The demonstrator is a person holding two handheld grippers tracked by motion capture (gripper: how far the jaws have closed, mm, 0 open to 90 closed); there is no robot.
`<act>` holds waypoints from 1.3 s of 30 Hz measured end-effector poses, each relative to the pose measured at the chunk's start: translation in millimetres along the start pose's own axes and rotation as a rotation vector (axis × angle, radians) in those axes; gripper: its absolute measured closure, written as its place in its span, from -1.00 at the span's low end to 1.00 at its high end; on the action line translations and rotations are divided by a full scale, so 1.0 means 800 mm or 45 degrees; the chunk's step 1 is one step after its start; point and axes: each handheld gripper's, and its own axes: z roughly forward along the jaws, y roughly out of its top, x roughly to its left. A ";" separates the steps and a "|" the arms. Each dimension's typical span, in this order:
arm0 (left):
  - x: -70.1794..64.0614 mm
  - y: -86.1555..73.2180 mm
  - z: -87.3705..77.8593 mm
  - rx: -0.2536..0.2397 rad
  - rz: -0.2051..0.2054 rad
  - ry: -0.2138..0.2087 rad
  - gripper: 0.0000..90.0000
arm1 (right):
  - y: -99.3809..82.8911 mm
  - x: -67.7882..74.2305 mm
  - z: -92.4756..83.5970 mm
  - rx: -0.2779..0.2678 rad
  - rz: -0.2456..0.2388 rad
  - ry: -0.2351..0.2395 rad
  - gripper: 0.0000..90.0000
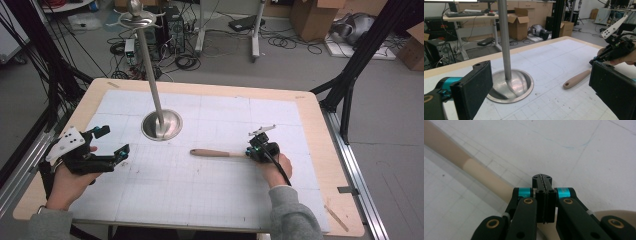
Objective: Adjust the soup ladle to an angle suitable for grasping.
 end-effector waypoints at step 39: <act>-0.003 0.005 0.018 0.001 0.005 -0.034 -0.88 | -0.037 0.014 -0.039 0.146 -0.006 0.009 1.00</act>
